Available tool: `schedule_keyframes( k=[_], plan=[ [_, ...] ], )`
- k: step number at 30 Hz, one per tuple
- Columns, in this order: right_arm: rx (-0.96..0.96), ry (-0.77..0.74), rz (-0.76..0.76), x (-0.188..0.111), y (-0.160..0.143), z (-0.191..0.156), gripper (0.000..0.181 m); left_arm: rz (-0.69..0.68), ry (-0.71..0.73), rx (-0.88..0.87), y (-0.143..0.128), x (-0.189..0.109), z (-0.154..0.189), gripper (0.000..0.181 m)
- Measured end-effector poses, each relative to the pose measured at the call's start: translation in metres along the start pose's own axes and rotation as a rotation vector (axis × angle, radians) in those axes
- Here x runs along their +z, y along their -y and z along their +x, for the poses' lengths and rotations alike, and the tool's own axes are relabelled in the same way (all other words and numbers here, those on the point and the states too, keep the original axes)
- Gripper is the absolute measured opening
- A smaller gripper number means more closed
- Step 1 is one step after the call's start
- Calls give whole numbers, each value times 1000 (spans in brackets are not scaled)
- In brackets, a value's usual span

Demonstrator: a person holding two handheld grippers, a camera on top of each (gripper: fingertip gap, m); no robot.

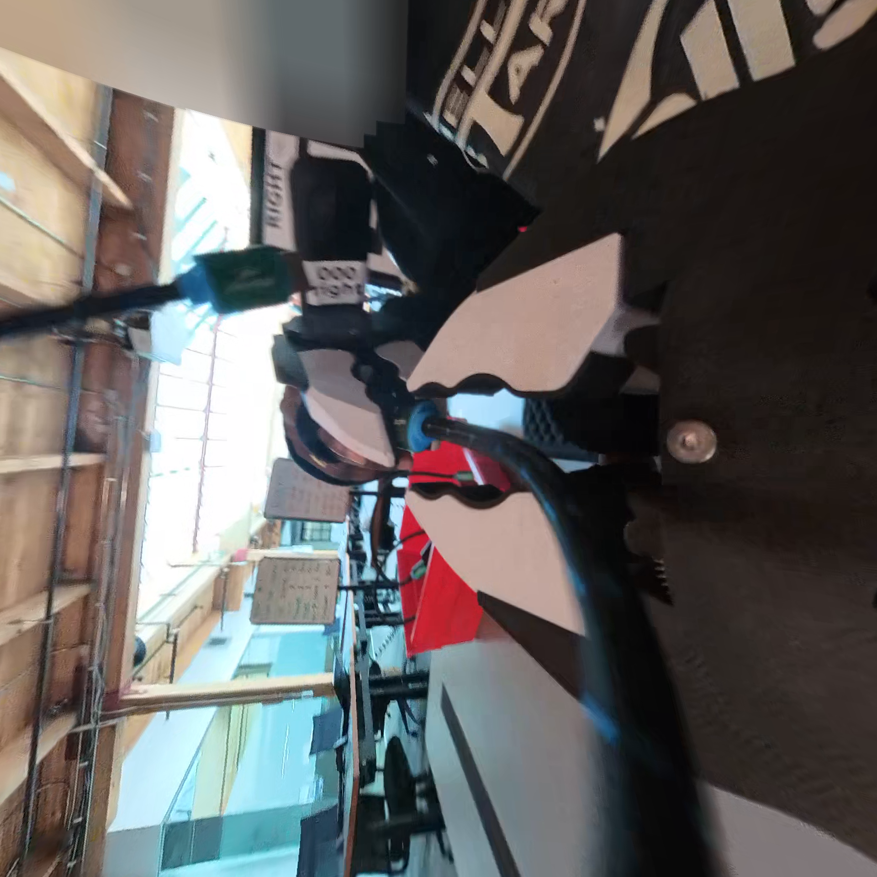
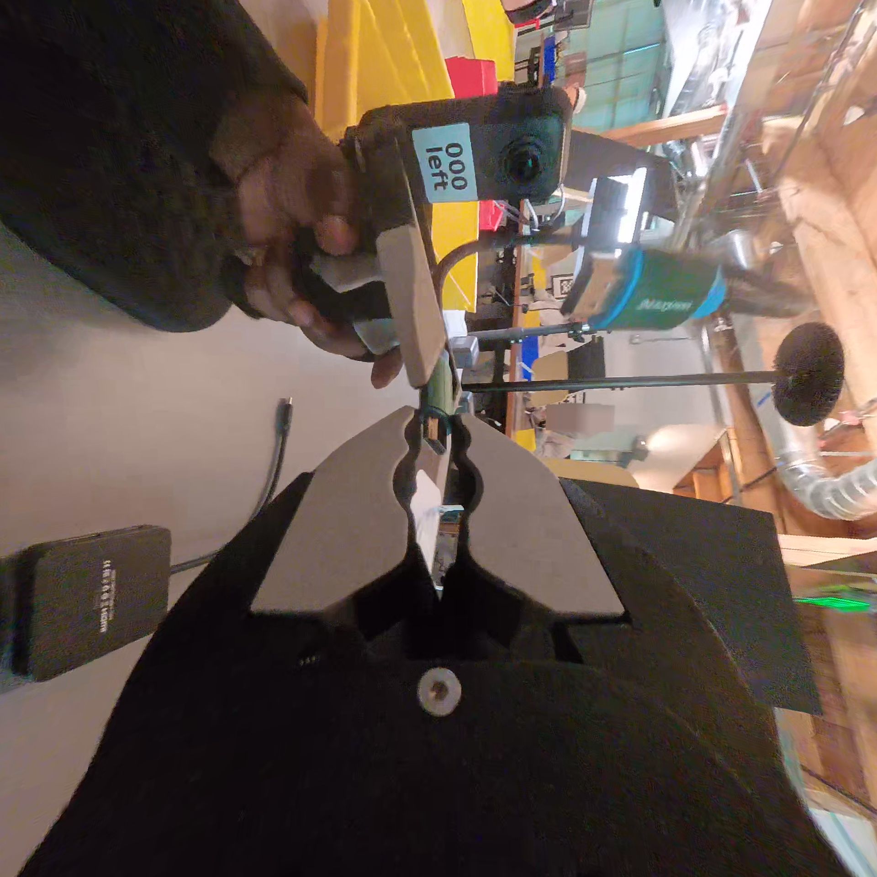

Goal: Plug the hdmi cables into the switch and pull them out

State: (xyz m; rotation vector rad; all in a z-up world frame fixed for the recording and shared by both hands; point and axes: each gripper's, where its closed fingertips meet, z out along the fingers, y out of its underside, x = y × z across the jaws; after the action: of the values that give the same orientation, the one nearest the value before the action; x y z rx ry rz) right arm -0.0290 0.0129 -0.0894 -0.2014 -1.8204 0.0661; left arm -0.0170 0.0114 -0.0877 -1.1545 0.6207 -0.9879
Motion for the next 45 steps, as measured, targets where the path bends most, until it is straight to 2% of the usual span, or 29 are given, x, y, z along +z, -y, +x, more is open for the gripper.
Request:
schedule_keyframes(
  k=[5, 9, 18, 40, 42, 44, 45],
  plan=[
    [-40, 26, -47, -3, -6, -2, 11, -62, 15, 54, -10, 4, 0, 27],
    [-73, 34, -77, 0, -11, -9, 11, -61, -5, 36, -9, 5, 3, 24],
    [42, 95, -122, 2, -15, -13, 12, -82, 36, 78, -12, 5, -2, 21],
    [98, 58, -127, 0, -16, -13, 12, -101, 55, 119, -14, 7, -2, 21],
    [195, 98, -89, -4, -14, -14, 19, -114, 39, 113, -15, 7, 0, 21],
    [359, 217, -84, -12, -19, -21, 41, -136, 66, 135, -18, 7, -4, 20],
    [465, 312, -95, -16, -23, -29, 58, -136, 76, 141, -18, 7, -5, 21]
  ],
)
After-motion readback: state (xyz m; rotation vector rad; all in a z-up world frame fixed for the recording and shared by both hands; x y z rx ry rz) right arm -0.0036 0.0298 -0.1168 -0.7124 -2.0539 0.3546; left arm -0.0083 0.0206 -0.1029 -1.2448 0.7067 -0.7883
